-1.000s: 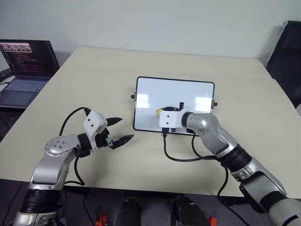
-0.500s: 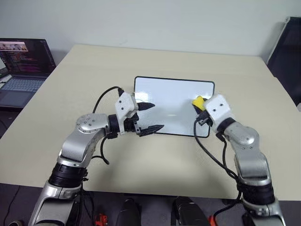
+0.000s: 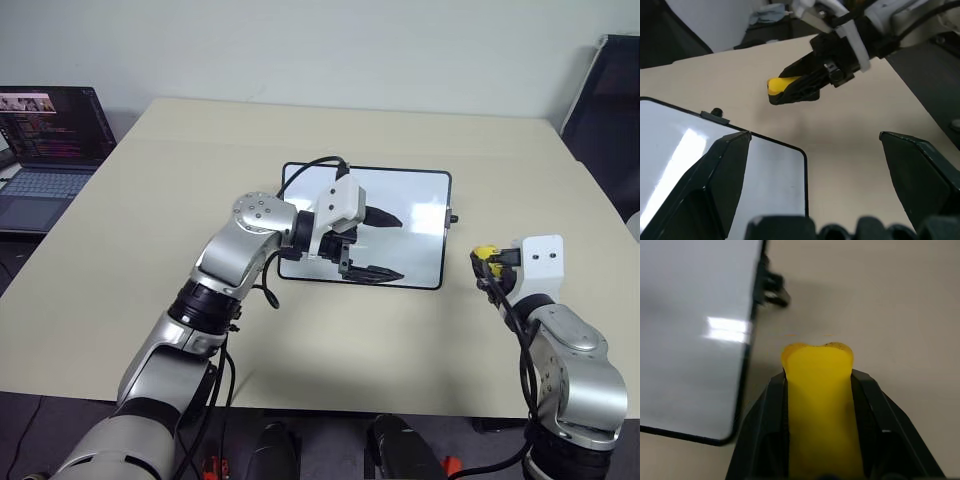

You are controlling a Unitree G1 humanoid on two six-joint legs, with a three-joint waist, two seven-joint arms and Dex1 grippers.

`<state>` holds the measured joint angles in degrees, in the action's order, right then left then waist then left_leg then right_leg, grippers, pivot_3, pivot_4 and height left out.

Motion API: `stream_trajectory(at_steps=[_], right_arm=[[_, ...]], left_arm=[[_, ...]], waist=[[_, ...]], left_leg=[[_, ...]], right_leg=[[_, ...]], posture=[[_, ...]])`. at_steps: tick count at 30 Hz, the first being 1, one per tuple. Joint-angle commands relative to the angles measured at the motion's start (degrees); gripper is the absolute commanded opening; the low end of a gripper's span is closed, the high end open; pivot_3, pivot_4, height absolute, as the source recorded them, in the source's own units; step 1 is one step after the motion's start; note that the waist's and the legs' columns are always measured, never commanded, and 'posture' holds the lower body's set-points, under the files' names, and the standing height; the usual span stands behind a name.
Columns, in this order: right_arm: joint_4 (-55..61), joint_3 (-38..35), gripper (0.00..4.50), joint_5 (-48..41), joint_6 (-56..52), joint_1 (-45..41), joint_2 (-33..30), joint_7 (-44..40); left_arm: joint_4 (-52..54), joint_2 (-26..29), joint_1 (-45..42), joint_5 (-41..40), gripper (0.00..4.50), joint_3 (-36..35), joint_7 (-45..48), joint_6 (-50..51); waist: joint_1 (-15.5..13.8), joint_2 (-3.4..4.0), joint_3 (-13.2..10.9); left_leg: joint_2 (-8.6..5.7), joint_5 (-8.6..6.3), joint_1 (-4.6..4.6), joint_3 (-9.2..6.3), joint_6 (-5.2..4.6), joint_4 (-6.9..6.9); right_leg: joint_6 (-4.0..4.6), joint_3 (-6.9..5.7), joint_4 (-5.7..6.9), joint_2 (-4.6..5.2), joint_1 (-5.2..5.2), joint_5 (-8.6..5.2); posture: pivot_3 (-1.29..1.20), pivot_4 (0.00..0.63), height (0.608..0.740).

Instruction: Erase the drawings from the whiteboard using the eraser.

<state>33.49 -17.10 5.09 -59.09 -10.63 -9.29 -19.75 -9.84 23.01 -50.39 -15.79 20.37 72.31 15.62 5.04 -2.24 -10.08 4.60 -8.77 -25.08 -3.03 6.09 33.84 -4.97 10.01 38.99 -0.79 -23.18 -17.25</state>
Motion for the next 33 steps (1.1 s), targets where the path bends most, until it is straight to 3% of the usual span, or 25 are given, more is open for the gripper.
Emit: stream_trajectory(at_steps=[1,11,16,20,21,29,33], right_arm=[[-3.0,-1.6,1.28,-1.7,1.5,-1.8,-2.2,1.4],[-13.9,-3.0,1.28,-4.9,6.7,-4.1,-6.2,4.4],[-18.8,-3.1,2.82,-6.3,10.2,-4.6,-7.3,5.3],[-21.0,-2.9,4.31,-7.7,12.3,-5.2,-7.6,5.8],[-21.3,-2.8,4.46,-7.9,12.8,-5.3,-7.7,5.9],[-1.8,1.9,4.46,-11.1,15.8,-0.6,-5.2,6.3],[7.1,8.0,4.46,-12.0,15.7,6.3,-2.9,6.8]], left_arm=[[-2.7,-2.1,-2.7,2.9,4.50,1.8,1.4,-4.0],[-8.0,-6.3,-4.1,8.1,4.50,3.4,1.5,-9.4],[-7.7,-6.6,-3.8,8.6,4.50,3.4,1.9,-9.6],[-7.7,-6.4,-3.6,8.9,4.50,2.8,1.7,-9.4],[-7.6,-6.3,-3.5,8.8,4.50,2.6,1.6,-9.2],[2.9,0.2,4.7,3.1,4.50,-10.0,-7.8,2.5],[16.0,3.9,16.0,0.0,4.50,-18.9,-16.9,12.2]], waist=[[0.0,0.04,0.0],[0.0,0.11,-0.1],[0.0,0.15,-0.1],[0.0,0.20,-0.1],[0.0,0.20,-0.1],[0.5,0.57,-0.3],[0.2,0.60,-0.3]], left_leg=[[0.00,0.00,-0.02,0.00,0.00,-0.01],[-0.01,-0.01,-0.04,-0.01,-0.01,-0.10],[-0.01,-0.01,-0.03,-0.01,-0.01,-0.09],[-0.01,-0.01,-0.03,-0.01,-0.01,-0.09],[-0.01,-0.01,-0.03,-0.01,-0.01,-0.09],[0.04,-0.01,0.00,-0.11,-0.02,-0.17],[0.04,-0.01,-0.04,-0.17,-0.01,-0.18]], right_leg=[[-0.04,0.00,0.00,0.00,0.00,0.01],[-0.13,0.00,0.00,-0.01,-0.02,-0.02],[-0.14,0.00,0.00,-0.01,-0.01,-0.02],[-0.15,0.00,0.01,-0.01,-0.01,-0.01],[-0.15,0.01,0.01,-0.01,-0.01,-0.01],[-0.14,-0.02,0.09,-0.09,-0.03,-0.04],[-0.16,-0.08,0.02,-0.06,0.01,-0.10]], posture=[[0.00,0.150,0.740],[0.00,0.150,0.740],[0.00,0.150,0.740],[0.00,0.150,0.740],[0.00,0.150,0.740],[0.00,0.150,0.740],[0.00,0.150,0.740]])
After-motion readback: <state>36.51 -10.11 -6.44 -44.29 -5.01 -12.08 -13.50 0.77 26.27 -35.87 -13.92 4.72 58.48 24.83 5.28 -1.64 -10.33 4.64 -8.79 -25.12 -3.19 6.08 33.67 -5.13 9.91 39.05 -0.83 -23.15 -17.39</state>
